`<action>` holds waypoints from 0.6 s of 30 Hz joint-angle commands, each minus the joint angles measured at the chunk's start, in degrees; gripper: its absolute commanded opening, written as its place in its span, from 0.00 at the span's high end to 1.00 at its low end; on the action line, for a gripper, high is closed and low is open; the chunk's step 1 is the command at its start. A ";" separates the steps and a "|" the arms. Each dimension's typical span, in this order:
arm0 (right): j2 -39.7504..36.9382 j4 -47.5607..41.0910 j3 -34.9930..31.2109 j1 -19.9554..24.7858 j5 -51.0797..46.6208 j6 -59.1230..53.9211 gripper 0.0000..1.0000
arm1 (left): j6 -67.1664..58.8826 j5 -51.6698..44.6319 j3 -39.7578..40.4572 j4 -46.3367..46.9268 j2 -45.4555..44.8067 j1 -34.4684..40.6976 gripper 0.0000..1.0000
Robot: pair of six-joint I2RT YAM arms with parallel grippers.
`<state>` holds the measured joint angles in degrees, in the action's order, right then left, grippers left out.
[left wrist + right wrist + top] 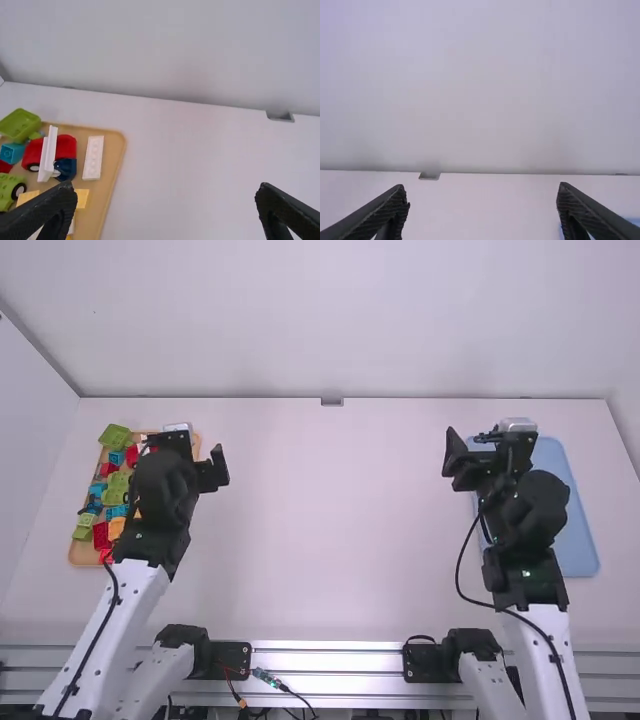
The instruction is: Assemble lego blocks to make yellow taxi
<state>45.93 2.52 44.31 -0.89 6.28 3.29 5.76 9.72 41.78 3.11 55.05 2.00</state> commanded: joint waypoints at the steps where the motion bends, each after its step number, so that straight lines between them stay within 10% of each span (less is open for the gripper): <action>1: 2.53 0.15 4.30 0.11 0.28 2.58 0.16 | -2.21 0.20 2.96 1.02 1.30 0.24 0.02; 18: 18.22 -7.51 14.54 -7.80 -0.31 -5.69 0.01 | 3.67 6.10 4.59 3.48 7.16 0.26 0.01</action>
<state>63.33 -4.58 55.07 -7.86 6.15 -0.38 5.78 12.08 44.03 5.85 62.46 2.00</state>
